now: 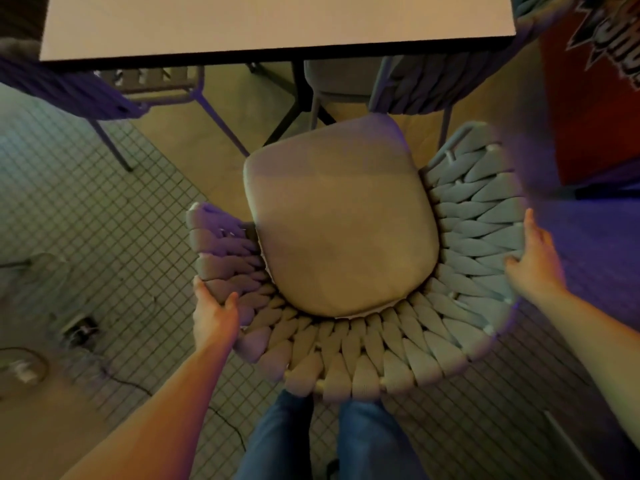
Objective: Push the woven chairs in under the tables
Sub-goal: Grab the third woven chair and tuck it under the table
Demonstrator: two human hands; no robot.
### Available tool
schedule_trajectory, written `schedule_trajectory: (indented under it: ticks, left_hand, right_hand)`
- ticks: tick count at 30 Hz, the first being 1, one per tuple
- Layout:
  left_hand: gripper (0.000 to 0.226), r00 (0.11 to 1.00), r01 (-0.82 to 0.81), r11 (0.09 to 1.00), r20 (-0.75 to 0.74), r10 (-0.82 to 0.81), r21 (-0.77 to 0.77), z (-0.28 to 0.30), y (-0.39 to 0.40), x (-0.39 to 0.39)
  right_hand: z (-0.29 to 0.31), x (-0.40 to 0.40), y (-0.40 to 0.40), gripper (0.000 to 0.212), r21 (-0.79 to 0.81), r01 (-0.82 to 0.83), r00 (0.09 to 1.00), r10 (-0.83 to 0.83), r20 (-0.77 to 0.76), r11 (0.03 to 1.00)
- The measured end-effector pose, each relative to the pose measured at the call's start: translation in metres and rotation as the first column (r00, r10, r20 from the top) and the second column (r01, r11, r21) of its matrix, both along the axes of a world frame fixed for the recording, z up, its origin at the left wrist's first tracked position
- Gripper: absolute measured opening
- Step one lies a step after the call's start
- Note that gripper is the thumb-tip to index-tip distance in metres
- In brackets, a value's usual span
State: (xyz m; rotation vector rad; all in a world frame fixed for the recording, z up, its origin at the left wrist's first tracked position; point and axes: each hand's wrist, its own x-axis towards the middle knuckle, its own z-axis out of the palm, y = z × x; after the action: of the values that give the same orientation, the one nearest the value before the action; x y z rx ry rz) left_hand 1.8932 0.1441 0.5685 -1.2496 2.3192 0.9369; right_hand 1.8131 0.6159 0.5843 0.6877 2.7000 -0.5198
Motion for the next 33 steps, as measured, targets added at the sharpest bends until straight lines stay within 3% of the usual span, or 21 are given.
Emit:
schedule_trajectory:
  ticks: [14, 33]
  left_hand:
    - [0.072, 0.987, 0.156, 0.977, 0.059, -0.149, -0.144, -0.002, -0.131, -0.054]
    - [0.075, 0.973, 0.226, 0.955, -0.004, -0.231, -0.191, -0.011, -0.191, -0.121]
  right_hand:
    - [0.002, 0.074, -0.129, 0.084, -0.171, 0.217, 0.968, -0.235, -0.09, 0.961]
    - [-0.004, 0.02, -0.178, 0.084, -0.15, 0.23, 0.965, -0.246, -0.095, 0.961]
